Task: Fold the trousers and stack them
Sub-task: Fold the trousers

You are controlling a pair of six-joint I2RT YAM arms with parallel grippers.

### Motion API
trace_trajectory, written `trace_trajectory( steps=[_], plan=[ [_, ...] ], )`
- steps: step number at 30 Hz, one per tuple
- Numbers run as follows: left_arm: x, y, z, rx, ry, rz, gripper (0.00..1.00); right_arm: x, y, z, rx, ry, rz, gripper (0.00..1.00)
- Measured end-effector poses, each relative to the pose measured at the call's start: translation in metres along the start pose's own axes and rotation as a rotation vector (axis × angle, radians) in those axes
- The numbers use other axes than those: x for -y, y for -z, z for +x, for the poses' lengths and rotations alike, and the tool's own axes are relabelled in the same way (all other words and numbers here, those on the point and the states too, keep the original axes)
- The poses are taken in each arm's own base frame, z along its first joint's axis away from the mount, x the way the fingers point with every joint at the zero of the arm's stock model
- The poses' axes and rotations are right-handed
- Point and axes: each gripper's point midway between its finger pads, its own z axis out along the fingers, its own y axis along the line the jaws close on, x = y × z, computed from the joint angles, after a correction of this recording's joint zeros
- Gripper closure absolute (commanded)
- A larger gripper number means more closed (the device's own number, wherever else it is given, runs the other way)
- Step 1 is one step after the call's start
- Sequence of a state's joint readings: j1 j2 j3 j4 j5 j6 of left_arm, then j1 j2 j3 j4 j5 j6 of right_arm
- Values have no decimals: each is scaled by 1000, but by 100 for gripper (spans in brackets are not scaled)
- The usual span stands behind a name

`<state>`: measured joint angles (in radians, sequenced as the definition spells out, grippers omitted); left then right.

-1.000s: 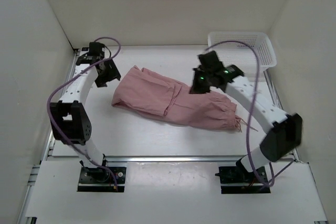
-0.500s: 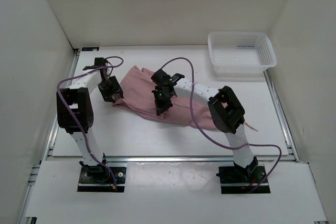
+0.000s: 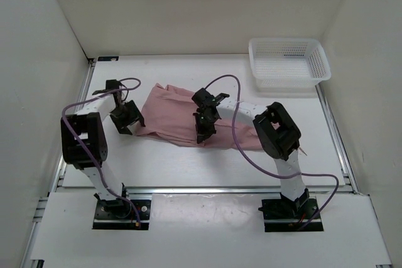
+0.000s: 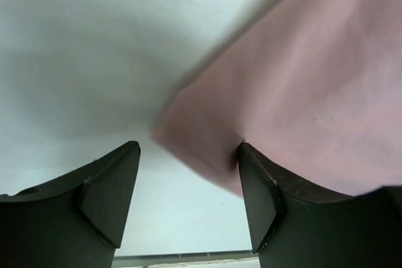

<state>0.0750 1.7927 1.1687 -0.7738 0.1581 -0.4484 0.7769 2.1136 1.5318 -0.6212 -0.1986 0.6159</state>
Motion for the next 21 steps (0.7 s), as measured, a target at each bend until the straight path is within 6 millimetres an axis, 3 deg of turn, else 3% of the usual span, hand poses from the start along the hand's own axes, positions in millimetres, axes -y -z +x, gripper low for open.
trace_trajectory(
  steps=[4,6,7,9,11,15,18,21],
  plan=[
    [-5,28,-10,77,12,21,21,12,20,3,39,23,61,97],
    [-5,40,-20,120,8,25,19,12,42,3,70,38,76,87],
    [-2,45,-28,140,-2,27,19,9,55,1,98,52,73,75],
    [9,51,-45,174,-35,36,16,2,83,-3,158,73,58,68],
    [24,52,-60,198,-84,49,3,-4,110,-6,214,90,43,65],
    [49,40,-77,203,-183,66,0,-9,153,-3,301,109,21,64],
    [55,17,-80,169,-246,45,1,0,168,9,323,102,25,64],
    [48,-11,-72,98,-287,18,5,22,175,21,320,67,56,62]
  ],
)
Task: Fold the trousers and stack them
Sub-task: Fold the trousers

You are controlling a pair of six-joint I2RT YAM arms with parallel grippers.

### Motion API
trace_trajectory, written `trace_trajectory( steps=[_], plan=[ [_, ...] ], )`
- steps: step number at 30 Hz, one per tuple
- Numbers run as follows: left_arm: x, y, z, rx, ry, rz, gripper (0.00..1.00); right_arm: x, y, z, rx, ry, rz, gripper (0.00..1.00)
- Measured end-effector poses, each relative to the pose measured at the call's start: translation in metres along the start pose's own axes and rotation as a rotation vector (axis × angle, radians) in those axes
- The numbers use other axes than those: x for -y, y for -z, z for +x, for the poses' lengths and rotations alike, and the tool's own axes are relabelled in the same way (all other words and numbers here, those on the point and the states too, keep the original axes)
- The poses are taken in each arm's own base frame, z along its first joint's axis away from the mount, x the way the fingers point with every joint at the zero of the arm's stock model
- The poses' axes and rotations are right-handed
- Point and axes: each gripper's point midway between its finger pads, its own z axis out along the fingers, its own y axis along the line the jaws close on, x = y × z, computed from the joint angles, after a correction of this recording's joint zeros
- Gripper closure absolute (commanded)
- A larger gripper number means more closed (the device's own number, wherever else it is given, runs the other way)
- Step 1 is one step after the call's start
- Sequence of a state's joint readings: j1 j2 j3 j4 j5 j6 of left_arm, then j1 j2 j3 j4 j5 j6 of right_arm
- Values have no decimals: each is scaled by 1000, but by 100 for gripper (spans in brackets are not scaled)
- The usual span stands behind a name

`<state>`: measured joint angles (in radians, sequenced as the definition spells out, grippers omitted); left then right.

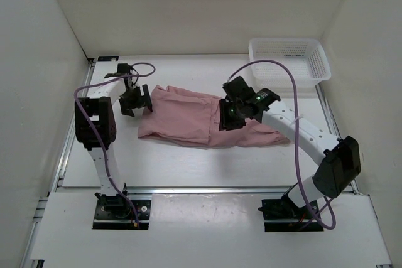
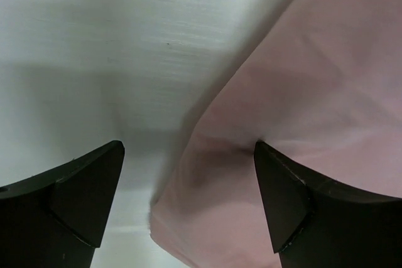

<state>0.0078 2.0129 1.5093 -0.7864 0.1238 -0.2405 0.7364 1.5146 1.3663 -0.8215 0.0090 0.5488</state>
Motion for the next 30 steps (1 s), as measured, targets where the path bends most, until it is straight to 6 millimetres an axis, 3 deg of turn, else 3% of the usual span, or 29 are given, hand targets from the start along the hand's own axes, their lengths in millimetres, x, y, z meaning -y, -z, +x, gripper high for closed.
trace_trajectory(
  steps=[2,4,5,6,7,8,14,18,23,28,30],
  plan=[
    [-3,-14,11,-50,-16,-6,11,18,1,5,-10,-31,38,62],
    [-2,-14,12,-57,-30,-3,11,33,0,10,-23,-58,67,62],
    [-1,-14,13,-58,-36,1,18,41,-1,12,-31,-72,85,62],
    [1,-14,14,-59,-40,2,29,47,-1,13,-35,-85,97,62],
    [3,-15,15,-65,-41,9,46,51,-1,13,-38,-94,106,62],
    [6,-15,18,-71,-49,19,89,54,-1,14,-39,-102,112,62],
    [18,-12,25,-90,-55,66,89,69,13,6,-1,-133,129,62],
    [11,15,13,-36,4,47,89,90,25,0,43,-179,159,62],
    [-10,87,-29,148,70,-62,89,115,31,13,40,-218,204,62],
    [-24,175,-73,380,109,-166,89,122,31,28,5,-225,226,62],
    [-25,202,-83,442,119,-187,89,123,30,30,2,-226,228,62]
  ],
)
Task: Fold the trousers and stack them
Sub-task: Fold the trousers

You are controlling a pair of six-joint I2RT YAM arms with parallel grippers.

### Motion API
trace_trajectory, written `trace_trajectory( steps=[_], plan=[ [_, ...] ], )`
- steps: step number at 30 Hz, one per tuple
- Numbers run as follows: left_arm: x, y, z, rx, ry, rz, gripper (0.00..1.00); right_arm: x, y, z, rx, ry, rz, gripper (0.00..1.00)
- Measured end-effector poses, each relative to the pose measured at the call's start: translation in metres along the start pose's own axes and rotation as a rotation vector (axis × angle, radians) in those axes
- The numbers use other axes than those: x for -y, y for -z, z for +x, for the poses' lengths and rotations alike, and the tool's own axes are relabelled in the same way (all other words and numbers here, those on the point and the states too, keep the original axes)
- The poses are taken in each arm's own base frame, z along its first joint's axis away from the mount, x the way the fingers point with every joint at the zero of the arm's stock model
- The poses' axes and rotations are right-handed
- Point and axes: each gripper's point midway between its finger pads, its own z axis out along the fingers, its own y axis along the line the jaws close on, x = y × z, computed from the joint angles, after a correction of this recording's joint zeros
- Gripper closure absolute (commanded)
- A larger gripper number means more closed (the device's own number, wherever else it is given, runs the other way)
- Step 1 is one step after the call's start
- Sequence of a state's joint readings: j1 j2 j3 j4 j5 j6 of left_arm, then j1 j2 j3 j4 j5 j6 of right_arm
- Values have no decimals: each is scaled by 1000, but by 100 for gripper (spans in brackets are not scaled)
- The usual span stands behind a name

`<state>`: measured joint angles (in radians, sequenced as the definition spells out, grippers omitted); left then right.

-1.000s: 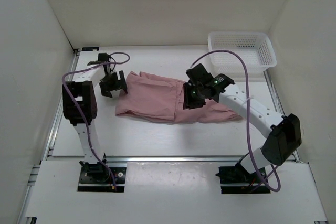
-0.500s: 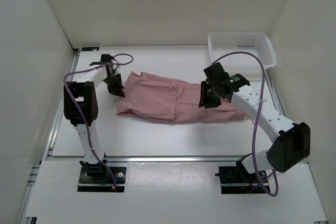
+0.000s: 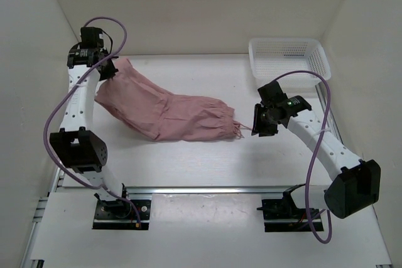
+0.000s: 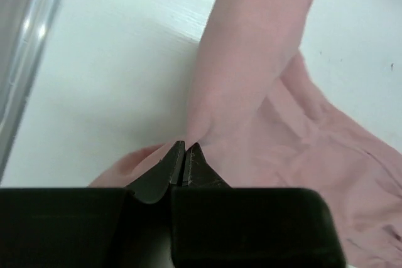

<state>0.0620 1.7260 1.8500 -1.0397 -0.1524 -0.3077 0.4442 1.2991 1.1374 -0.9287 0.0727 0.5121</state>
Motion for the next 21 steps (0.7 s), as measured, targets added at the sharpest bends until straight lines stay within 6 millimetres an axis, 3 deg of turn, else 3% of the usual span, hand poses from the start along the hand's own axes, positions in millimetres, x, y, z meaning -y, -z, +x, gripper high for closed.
trace_trajectory(
  steps=[4,9,14,17,21],
  plan=[
    [5,25,-14,55,-6,-11,89,1,0,1,-3,0,5,62],
    [44,37,1,33,-31,51,89,2,0,2,-4,0,9,62],
    [96,59,12,39,-47,137,89,5,1,2,-4,-5,20,62],
    [134,75,15,62,-52,200,89,9,2,1,3,-9,33,62],
    [193,94,34,73,-85,284,89,14,5,1,9,-17,44,62]
  ],
)
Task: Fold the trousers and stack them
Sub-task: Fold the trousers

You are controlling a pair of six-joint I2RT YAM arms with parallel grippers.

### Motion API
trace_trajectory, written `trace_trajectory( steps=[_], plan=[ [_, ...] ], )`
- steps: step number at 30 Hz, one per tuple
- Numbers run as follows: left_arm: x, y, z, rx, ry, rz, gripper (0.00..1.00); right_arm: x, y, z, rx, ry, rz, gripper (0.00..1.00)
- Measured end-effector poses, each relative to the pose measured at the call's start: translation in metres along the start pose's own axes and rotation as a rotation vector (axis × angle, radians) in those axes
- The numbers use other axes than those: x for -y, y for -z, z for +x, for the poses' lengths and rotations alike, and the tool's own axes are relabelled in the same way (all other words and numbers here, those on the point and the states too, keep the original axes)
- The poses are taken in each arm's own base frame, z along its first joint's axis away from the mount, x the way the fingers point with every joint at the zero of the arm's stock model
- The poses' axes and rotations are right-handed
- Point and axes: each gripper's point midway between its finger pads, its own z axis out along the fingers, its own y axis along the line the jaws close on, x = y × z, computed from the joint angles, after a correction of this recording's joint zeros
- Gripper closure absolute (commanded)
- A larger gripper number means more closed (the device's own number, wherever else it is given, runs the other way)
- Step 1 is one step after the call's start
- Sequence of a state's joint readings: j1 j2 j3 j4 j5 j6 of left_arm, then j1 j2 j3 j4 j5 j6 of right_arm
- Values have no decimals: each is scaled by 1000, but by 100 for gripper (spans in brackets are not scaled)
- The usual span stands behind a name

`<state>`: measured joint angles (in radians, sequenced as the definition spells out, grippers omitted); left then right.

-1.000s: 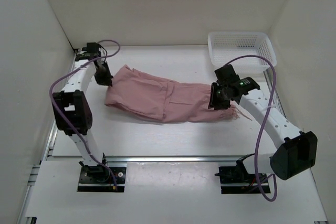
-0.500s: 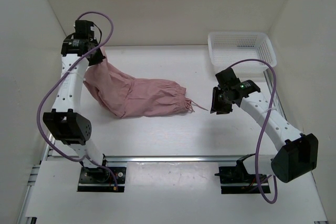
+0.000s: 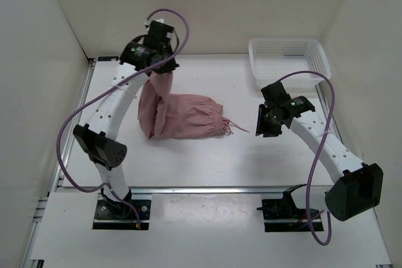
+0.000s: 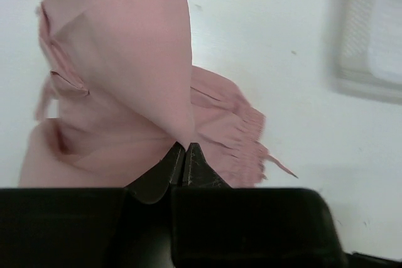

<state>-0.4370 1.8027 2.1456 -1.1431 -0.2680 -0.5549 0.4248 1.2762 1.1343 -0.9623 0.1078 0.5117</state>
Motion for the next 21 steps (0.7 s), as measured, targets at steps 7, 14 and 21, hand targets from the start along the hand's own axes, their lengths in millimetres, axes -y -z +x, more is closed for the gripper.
trace_trajectory(
  steps=[7,14,21],
  plan=[
    [120,-20,75,-112,-81,185,11,10,2,0,3,-23,26,61],
    [168,-76,135,-278,-182,259,1,21,2,11,-11,-31,48,48],
    [71,-45,127,-306,-147,132,45,18,3,13,-12,-29,25,94]
  ],
)
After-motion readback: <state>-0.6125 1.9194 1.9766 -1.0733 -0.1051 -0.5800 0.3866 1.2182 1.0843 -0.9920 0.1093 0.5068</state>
